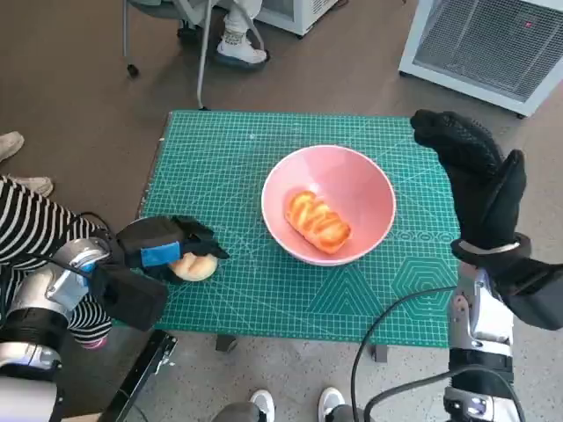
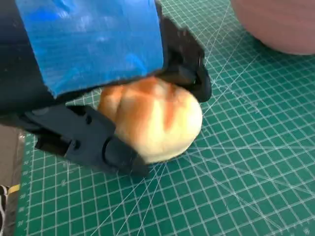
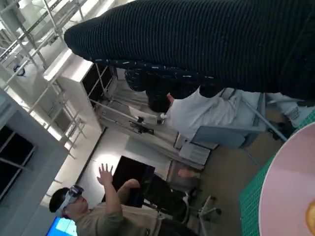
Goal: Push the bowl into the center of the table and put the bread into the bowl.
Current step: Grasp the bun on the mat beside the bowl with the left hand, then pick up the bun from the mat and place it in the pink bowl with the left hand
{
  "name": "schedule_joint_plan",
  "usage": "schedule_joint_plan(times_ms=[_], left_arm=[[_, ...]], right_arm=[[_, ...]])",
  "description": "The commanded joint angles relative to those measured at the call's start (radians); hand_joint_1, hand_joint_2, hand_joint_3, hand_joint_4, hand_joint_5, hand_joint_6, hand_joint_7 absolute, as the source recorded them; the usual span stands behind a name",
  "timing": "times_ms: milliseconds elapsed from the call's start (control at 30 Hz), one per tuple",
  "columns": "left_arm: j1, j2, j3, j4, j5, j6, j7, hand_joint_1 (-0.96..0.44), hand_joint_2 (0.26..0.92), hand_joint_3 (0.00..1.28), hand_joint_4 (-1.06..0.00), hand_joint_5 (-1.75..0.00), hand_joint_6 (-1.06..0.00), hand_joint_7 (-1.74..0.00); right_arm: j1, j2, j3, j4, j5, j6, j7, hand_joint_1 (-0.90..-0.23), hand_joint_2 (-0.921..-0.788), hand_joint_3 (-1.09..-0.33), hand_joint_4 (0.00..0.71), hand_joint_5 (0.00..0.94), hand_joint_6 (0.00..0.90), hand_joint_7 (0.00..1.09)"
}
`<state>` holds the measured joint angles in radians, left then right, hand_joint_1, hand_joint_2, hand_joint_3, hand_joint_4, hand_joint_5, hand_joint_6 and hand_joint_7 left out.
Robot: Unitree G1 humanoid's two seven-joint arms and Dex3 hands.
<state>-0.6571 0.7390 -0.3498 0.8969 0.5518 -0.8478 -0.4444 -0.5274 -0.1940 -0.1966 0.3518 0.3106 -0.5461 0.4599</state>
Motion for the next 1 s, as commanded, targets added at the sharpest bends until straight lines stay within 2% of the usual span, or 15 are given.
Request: schedule_joint_plan(times_ms=[33,233,367,500,700,1000], left_arm=[[0.003,0.014,-0.018,0.011,-0.015,-0.005,-0.059,0.00,0.919,0.10,-0.61,-1.32,-0.64,-1.06],[-0.006,0.035,0.016,-0.041,-0.101,-0.027,-0.125,0.00,0.920,0.10,-0.59,-1.34,-0.66,-1.06],[-0.012,0.050,0.069,-0.142,-0.218,-0.020,-0.182,0.00,0.920,0.10,-0.58,-1.38,-0.68,-1.01],[-0.018,0.046,0.133,-0.245,-0.330,-0.008,-0.201,0.00,0.920,0.11,-0.56,-1.38,-0.68,-1.03],[-0.078,-0.002,0.195,-0.375,-0.438,0.055,-0.194,0.00,0.921,0.15,-0.52,-1.34,-0.60,-1.20],[-0.218,-0.147,0.197,-0.477,-0.421,0.170,-0.130,0.00,0.921,0.15,-0.53,-1.30,-0.59,-1.24]], right_arm=[[0.033,-0.008,-0.003,-0.002,-0.011,0.007,-0.011,-0.711,-0.921,-0.705,0.160,0.000,0.003,0.58],[0.033,-0.007,-0.001,0.001,-0.008,0.007,-0.011,-0.711,-0.921,-0.704,0.161,0.001,0.004,0.58],[0.031,-0.007,0.000,0.005,-0.004,0.008,-0.007,-0.711,-0.921,-0.704,0.161,0.001,0.004,0.58],[0.029,-0.009,0.000,0.009,-0.003,0.009,-0.005,-0.712,-0.921,-0.703,0.161,0.001,0.004,0.58],[0.025,-0.013,0.000,0.013,0.000,0.011,0.000,-0.712,-0.921,-0.704,0.161,0.001,0.001,0.58],[0.014,-0.013,0.002,0.024,0.006,0.019,0.004,-0.714,-0.921,-0.704,0.161,0.001,0.001,0.58]])
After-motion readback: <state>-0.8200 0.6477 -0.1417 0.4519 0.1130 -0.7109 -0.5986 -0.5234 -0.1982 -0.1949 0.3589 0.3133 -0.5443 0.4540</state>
